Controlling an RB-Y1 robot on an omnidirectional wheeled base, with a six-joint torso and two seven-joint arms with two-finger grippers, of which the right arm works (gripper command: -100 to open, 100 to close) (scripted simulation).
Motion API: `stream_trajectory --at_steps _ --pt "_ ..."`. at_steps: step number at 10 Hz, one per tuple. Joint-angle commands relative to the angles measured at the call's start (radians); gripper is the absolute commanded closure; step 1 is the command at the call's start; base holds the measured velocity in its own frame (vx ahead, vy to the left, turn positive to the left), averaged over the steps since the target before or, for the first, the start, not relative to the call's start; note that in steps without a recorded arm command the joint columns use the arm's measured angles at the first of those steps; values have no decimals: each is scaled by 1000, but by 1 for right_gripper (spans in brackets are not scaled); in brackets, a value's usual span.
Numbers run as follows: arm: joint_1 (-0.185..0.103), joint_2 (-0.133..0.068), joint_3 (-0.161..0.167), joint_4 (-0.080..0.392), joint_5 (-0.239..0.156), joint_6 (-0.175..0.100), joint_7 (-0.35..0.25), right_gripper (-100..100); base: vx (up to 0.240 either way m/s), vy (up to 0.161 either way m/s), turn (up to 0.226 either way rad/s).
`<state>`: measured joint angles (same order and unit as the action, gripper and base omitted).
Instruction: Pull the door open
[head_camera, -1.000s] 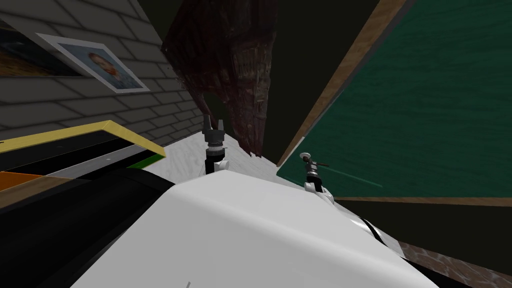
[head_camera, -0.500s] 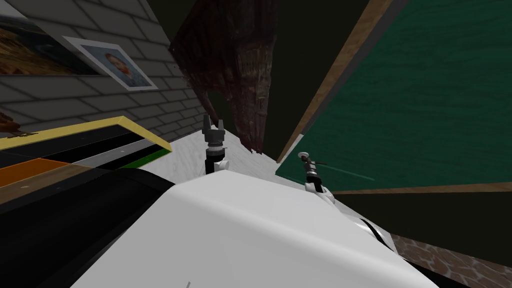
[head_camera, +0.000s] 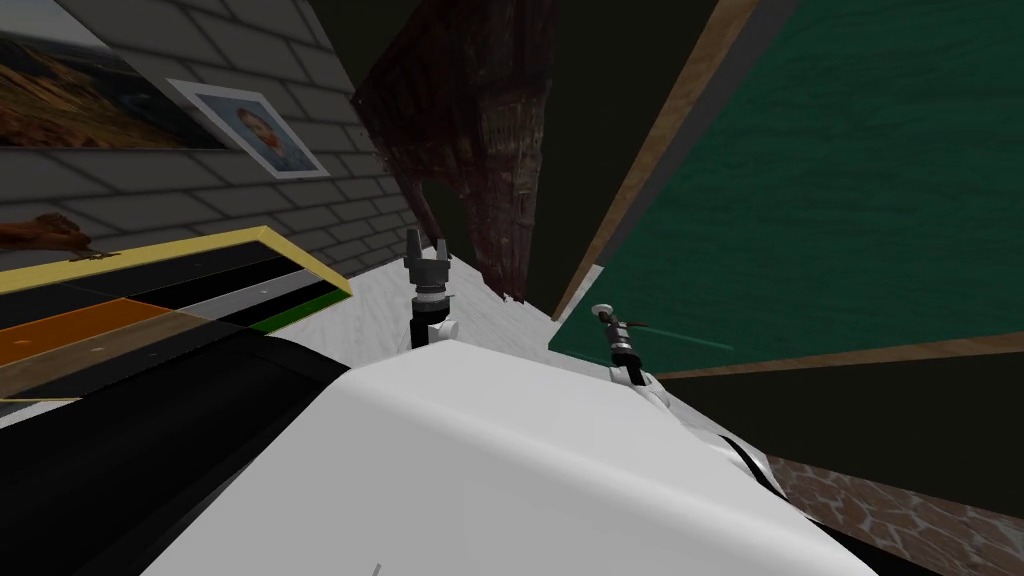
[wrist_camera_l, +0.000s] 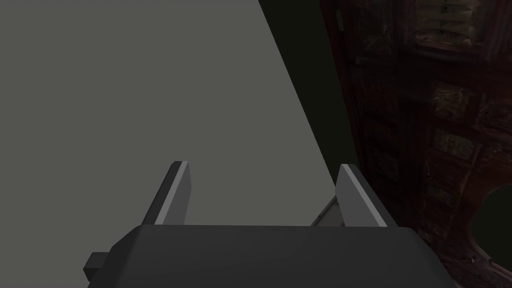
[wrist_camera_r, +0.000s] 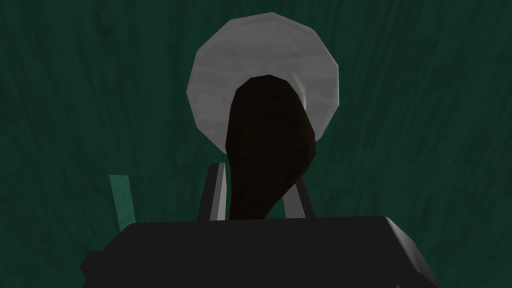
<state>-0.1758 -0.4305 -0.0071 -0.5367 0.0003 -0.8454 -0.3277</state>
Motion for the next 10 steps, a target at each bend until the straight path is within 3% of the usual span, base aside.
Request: stream_trajectory --at_steps 1,2,8,9,10 --pt "0 0 0 0 0 0 0 100 -77 -34 21" --pt "19 -17 20 -4 12 -31 -27 100 -167 -28 131" --pt "77 -78 75 -16 45 -126 -110 100 -223 -97 116" --pt "69 -69 73 -4 43 -117 -102 100 -79 -42 24" --pt "93 -84 82 -2 50 -154 -120 100 -164 -65 195"
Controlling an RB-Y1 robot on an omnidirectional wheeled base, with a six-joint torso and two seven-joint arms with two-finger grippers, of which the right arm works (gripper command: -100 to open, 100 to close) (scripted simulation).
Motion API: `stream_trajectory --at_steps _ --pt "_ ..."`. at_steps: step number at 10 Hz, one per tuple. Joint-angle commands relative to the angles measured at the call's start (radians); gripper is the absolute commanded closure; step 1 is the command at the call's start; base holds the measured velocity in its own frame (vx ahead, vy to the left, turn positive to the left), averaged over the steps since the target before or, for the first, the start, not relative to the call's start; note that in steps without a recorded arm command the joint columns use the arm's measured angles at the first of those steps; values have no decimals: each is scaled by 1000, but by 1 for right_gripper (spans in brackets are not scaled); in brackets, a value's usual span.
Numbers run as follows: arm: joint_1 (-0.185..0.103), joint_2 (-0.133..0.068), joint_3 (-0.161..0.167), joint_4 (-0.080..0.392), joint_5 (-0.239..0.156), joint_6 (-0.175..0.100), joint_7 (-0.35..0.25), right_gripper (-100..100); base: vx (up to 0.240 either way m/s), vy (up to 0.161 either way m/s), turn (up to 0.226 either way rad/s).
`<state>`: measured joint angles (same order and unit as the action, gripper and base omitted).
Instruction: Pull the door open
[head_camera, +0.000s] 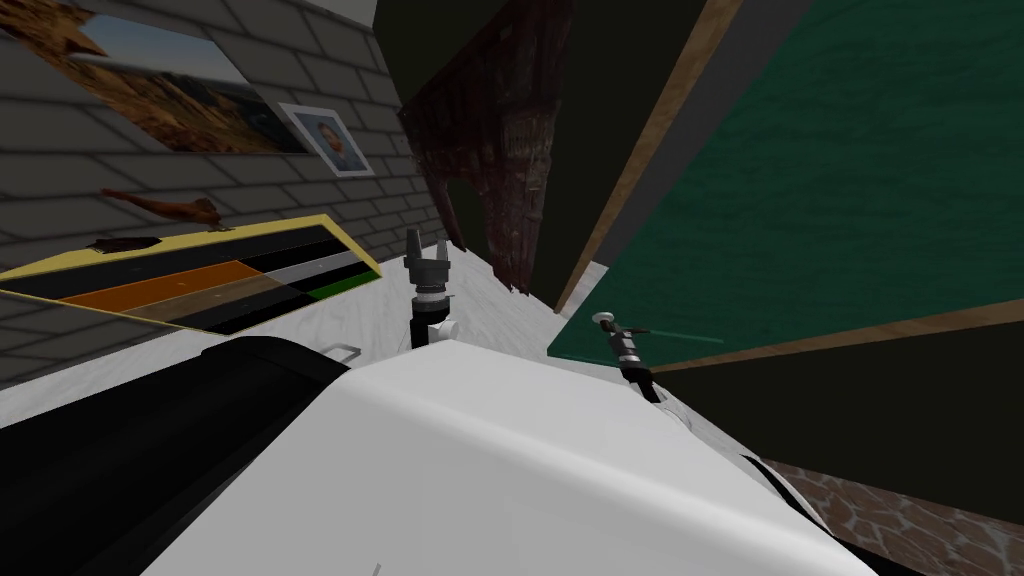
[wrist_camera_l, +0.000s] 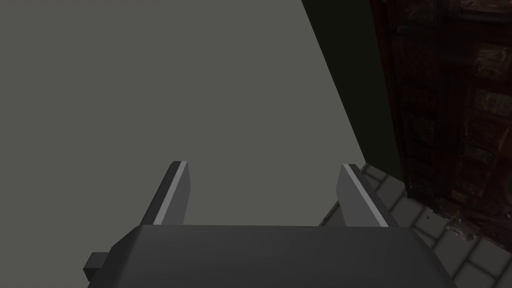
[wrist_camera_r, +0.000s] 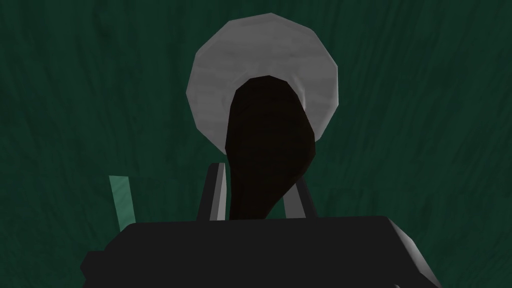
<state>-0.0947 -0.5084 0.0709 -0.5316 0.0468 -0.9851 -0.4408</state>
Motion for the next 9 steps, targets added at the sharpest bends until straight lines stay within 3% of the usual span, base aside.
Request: stream_trajectory --at_steps 1,3,4,7,9 --pt "17 -10 6 -7 4 -23 -11 100 -220 -85 182" --pt "39 -30 13 -6 9 -63 -28 100 -215 -105 139" --pt "39 -30 13 -6 9 -63 -28 100 -125 -59 54" --pt "72 -58 22 -4 16 -119 -53 100 -150 -72 127" --pt "82 -67 25 -4 19 -137 -60 100 -122 -80 85"
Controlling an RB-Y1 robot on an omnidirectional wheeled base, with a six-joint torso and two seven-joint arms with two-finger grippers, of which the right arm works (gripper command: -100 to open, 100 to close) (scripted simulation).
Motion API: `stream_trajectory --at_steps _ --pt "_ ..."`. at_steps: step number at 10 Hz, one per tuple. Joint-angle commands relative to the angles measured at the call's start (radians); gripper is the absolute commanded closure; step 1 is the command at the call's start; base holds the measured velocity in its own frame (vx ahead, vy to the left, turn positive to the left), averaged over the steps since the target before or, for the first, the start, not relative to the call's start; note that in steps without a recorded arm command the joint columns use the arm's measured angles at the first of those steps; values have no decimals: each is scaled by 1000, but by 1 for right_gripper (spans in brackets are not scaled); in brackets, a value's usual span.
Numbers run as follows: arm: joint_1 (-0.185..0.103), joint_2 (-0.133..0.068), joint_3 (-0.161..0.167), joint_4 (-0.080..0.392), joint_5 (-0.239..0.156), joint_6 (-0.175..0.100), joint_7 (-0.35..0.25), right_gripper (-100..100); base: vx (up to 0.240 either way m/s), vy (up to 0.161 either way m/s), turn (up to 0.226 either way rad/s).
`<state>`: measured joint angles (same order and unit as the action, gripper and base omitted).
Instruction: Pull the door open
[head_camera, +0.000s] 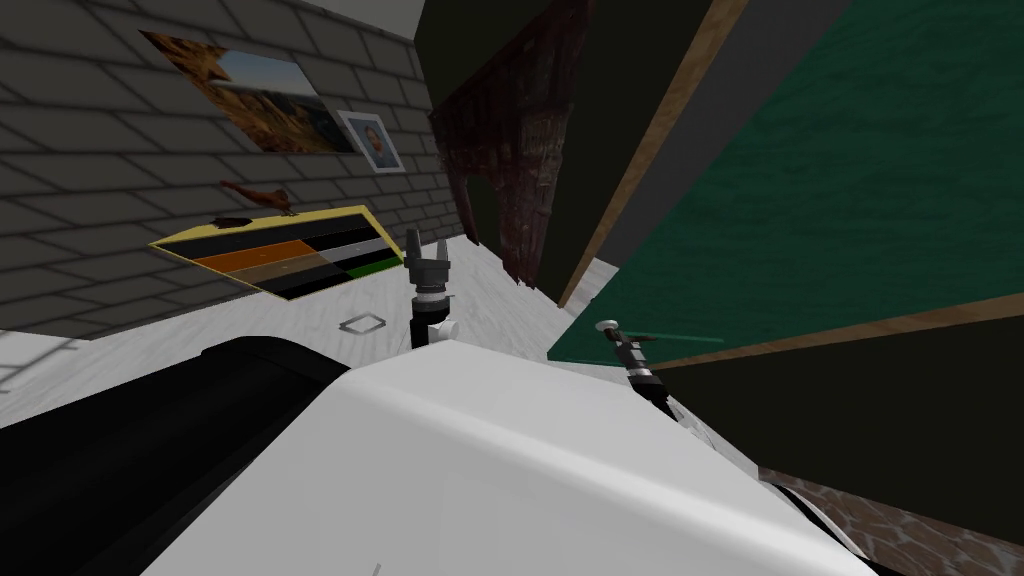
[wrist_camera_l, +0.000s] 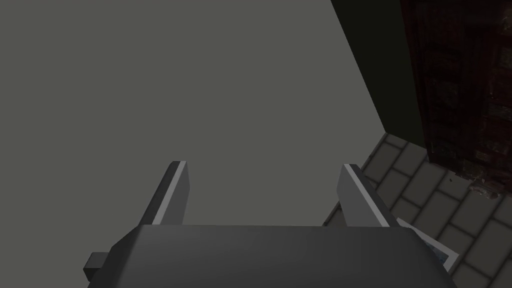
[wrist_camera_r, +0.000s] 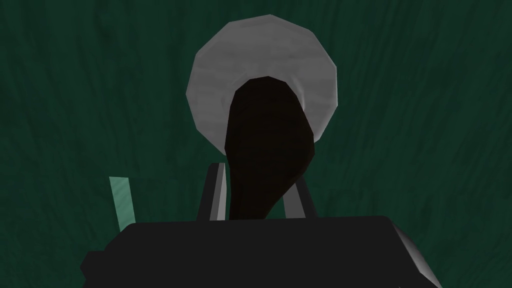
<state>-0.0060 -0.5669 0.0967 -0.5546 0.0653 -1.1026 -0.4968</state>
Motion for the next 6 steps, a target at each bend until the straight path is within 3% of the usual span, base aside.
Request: stream_trajectory --at_steps 1,6 --pt "0 0 0 0 0 0 0 100 -55 -30 21" --pt "19 -17 -2 28 4 -57 -12 100 -189 -90 182"
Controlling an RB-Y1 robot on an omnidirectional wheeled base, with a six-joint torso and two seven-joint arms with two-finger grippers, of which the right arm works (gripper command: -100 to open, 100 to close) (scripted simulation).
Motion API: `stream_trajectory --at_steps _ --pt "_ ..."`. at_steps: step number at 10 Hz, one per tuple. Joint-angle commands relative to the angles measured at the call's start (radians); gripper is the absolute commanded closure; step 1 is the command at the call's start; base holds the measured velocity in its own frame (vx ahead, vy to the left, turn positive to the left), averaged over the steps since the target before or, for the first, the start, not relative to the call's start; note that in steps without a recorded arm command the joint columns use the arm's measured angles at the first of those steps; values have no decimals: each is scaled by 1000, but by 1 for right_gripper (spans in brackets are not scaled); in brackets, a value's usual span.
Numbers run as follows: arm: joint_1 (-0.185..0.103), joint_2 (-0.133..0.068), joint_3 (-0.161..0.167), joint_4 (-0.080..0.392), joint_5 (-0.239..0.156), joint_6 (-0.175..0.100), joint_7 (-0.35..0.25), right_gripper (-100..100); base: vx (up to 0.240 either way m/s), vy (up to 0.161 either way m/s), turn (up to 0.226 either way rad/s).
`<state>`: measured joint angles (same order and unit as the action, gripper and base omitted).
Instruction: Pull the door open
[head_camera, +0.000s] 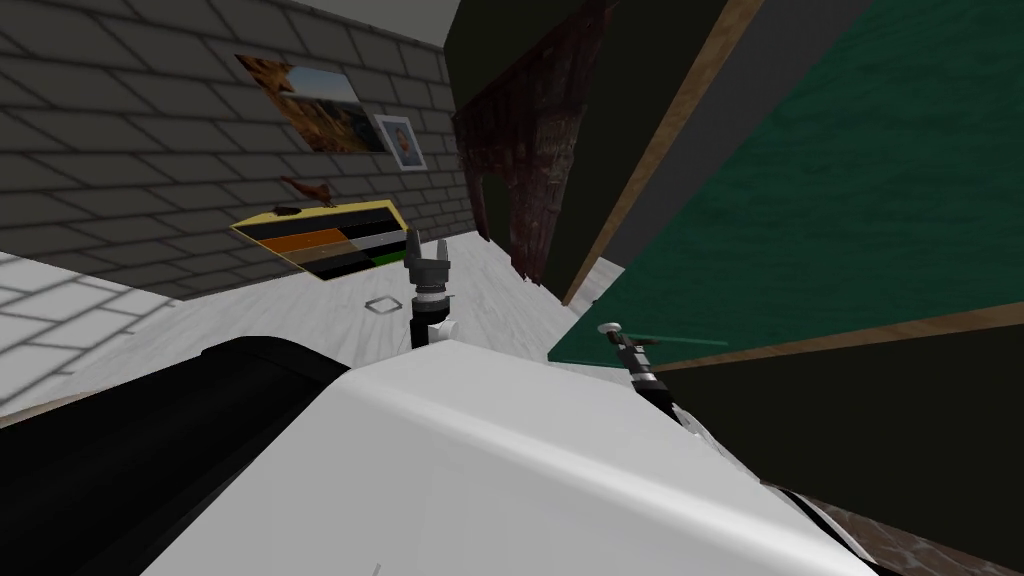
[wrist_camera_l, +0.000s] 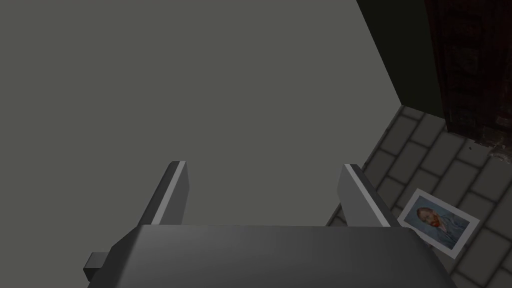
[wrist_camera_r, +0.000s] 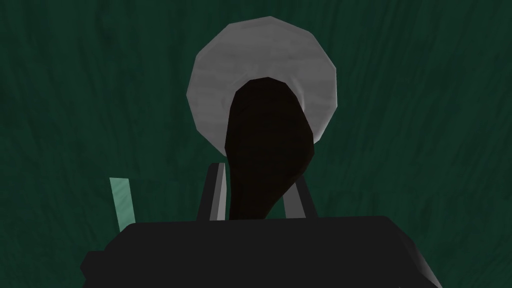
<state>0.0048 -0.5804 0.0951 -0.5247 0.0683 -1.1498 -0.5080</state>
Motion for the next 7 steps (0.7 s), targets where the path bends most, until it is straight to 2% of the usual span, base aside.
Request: stream_trajectory --at_steps 1,5,6,7 --pt "12 -7 -1 5 1 -22 -4 100 -196 -98 176" --pt "23 -20 -4 25 3 -61 -12 100 -207 -100 174" --pt "14 -15 -1 39 5 -62 -11 100 -71 -34 24" --pt "19 -17 0 49 5 -76 -12 100 -109 -57 129"
